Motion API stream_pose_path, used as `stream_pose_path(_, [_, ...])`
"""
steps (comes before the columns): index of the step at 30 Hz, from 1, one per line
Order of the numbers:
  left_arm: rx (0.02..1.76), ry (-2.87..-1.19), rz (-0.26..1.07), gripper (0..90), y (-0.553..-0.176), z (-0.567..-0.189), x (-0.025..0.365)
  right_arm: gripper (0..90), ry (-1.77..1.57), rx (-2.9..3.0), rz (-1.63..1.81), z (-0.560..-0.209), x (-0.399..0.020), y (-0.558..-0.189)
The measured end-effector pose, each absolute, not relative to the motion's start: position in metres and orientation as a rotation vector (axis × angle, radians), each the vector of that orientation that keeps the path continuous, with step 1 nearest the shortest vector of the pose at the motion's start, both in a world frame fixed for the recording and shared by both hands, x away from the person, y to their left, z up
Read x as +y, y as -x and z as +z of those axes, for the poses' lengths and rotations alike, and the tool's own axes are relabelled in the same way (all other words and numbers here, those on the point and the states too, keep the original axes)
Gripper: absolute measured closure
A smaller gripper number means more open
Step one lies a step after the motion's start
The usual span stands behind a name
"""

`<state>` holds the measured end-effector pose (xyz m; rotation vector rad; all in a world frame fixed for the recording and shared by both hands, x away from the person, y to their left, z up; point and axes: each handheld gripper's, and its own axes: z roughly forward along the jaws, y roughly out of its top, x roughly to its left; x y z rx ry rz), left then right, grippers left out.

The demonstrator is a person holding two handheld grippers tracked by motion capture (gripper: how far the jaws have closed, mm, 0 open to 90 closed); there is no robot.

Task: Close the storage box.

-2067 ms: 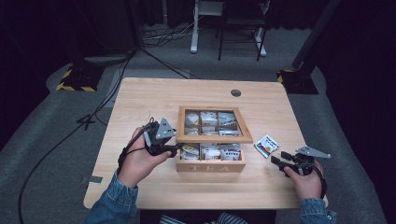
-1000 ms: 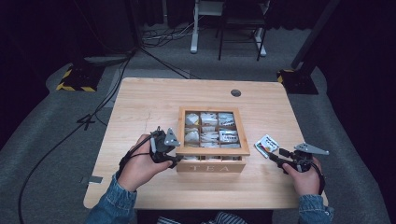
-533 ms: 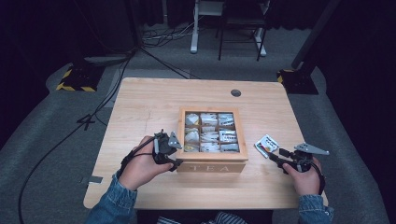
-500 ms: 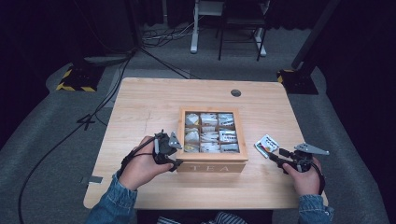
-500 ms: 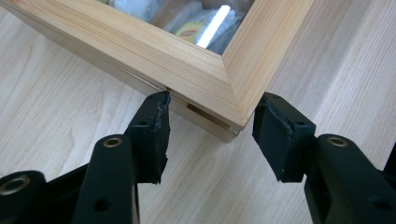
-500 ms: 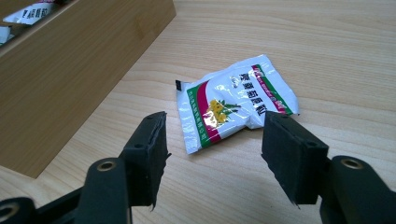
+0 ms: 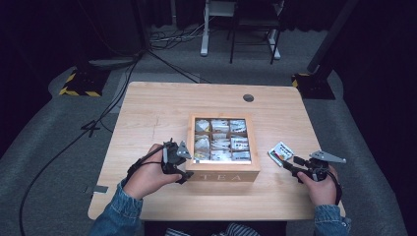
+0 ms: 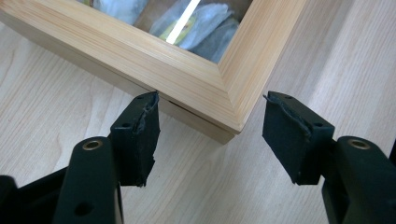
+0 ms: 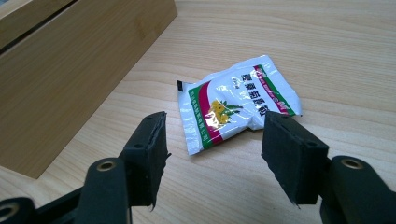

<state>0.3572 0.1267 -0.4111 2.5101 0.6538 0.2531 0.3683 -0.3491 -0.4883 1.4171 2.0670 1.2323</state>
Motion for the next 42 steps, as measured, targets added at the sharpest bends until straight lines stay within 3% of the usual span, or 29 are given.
stream_pose_path(12, [0.664, -2.359, 0.279, 32.7, -0.35, -0.397, 0.148, 41.7, -1.406, 2.074, 1.249, -0.485, -0.346, -0.374])
stream_pose_path(22, [0.793, -2.239, 0.388, 32.1, -0.347, -0.39, 0.182, 41.2, -1.39, 2.079, 1.267, -0.482, -0.343, -0.382])
stream_pose_path(42, [1.026, -2.157, 0.498, 31.2, -0.347, -0.42, 0.246, 38.0, -1.374, 2.054, 1.211, -0.479, -0.357, -0.395])
